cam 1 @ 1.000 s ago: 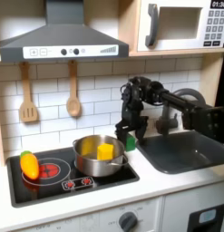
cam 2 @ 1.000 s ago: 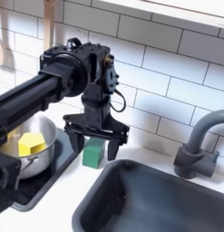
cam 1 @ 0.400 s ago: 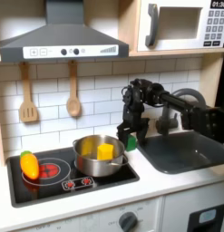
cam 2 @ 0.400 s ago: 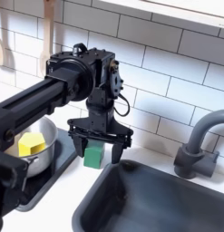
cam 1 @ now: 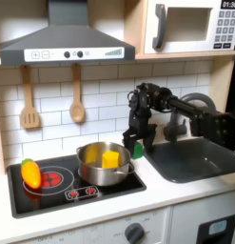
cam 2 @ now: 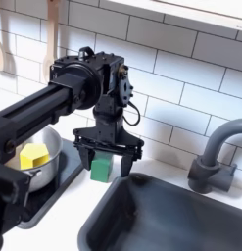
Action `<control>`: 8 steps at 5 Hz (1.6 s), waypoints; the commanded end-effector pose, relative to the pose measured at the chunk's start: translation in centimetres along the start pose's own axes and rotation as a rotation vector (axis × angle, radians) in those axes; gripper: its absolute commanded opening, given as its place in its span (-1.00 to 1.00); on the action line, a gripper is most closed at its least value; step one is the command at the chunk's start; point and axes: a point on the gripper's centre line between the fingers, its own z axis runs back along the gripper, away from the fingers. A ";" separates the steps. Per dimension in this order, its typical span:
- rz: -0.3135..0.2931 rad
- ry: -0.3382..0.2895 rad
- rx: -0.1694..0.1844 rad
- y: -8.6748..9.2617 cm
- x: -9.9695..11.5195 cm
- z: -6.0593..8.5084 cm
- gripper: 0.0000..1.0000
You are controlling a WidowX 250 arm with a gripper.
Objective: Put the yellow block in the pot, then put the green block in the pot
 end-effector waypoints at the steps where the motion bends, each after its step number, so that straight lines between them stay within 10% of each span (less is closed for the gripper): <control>1: 0.001 -0.003 0.000 0.1 0.1 0.0 1.00; 8: -0.049 -0.036 0.005 0.8 1.5 0.7 1.00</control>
